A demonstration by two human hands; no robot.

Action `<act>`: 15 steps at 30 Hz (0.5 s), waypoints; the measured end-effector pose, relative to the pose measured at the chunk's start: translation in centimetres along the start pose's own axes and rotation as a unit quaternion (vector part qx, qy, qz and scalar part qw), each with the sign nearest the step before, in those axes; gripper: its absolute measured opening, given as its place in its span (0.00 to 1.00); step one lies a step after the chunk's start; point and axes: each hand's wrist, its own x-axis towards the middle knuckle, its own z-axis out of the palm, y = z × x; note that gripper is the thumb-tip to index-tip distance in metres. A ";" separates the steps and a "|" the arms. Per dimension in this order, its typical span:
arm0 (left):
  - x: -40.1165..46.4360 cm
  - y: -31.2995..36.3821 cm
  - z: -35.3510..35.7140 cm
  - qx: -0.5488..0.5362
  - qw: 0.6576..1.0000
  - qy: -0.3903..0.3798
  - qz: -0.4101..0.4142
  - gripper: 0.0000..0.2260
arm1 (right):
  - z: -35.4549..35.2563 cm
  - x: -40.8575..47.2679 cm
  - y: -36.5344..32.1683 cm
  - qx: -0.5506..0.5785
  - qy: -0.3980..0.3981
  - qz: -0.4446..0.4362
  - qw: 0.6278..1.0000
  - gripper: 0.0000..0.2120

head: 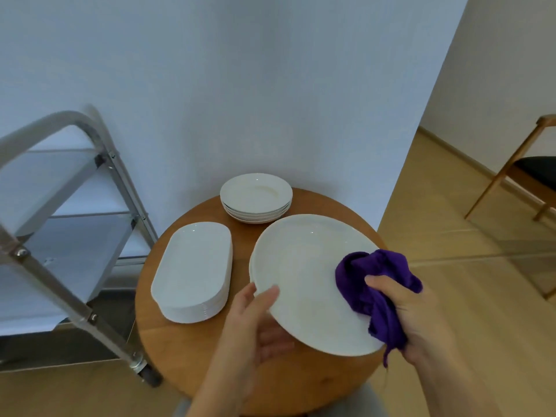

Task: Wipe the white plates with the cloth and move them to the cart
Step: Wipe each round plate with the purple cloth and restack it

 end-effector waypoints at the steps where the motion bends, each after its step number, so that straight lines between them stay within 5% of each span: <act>1: -0.6 0.0 -0.4 -0.019 0.999 -0.024 -0.011 0.31 | -0.4 -0.7 -0.2 -0.019 -0.018 0.004 1.000 0.24; 5: -2.3 0.0 -1.5 -0.156 0.987 -0.043 0.003 0.08 | -1.1 -3.6 -0.7 -0.094 -0.089 -0.007 0.992 0.15; 9: -3.5 -1.4 -2.1 -0.240 0.970 -0.002 -0.026 0.09 | -1.1 -5.3 -0.8 -0.120 -0.128 -0.026 0.984 0.12; 15: -4.0 -3.7 -1.9 -0.293 0.955 0.023 0.024 0.12 | -1.4 -6.8 -1.5 -0.093 0.073 -0.192 0.974 0.13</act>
